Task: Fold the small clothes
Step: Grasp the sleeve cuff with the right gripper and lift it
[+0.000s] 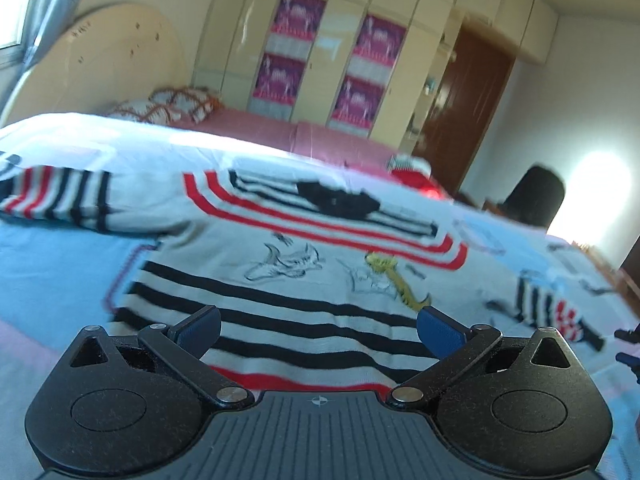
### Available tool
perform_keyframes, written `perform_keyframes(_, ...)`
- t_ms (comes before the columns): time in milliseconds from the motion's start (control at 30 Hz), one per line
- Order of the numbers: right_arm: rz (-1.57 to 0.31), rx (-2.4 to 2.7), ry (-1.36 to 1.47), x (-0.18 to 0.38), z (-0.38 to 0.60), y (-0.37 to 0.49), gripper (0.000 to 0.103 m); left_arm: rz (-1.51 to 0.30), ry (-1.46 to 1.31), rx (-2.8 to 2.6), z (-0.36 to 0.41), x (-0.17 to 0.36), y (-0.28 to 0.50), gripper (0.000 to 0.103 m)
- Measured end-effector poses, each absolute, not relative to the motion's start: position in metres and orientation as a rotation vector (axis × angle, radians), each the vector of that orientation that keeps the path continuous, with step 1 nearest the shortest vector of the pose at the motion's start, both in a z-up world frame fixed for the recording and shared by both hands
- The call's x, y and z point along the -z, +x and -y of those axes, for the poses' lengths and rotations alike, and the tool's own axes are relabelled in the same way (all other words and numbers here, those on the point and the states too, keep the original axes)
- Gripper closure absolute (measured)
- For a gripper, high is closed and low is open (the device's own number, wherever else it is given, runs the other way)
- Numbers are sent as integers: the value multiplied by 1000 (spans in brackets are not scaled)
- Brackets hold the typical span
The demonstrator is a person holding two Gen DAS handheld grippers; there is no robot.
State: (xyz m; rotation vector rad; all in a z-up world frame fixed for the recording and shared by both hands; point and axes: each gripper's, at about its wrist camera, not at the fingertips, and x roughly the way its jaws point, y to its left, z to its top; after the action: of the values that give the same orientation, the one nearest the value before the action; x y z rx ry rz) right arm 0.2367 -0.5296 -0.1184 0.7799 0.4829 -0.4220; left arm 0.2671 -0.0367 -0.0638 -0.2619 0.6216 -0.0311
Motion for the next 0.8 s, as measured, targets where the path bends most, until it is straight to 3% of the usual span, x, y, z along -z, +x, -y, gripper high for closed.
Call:
perform_keyframes(133,-511,464,948,159,574,277,52,-681,-262,8,60,75,309,0)
perform_keyframes(267,-507,490,1053,183,595,298,54,-714,-265,-8,76,80,328,0)
perform_keyframes(333,-506,497,1031,184,594,303,58,-731,-265,-13,79,82,331,0)
perform_keyframes(400,-519,513,1021,187,593,304,82,-747,-268,-22,78,84,333,0)
perform_keyframes(467,-522,527,1021,192,596,305,94,-754,-283,-36,74,85,334,0)
perform_keyframes(567,-523,527,966,187,593,307,95,-751,-293,-63,63,83,334,0)
perform_keyframes(800,-427,347,581,104,510,343,96,-708,-314,-137,18,80,330,0)
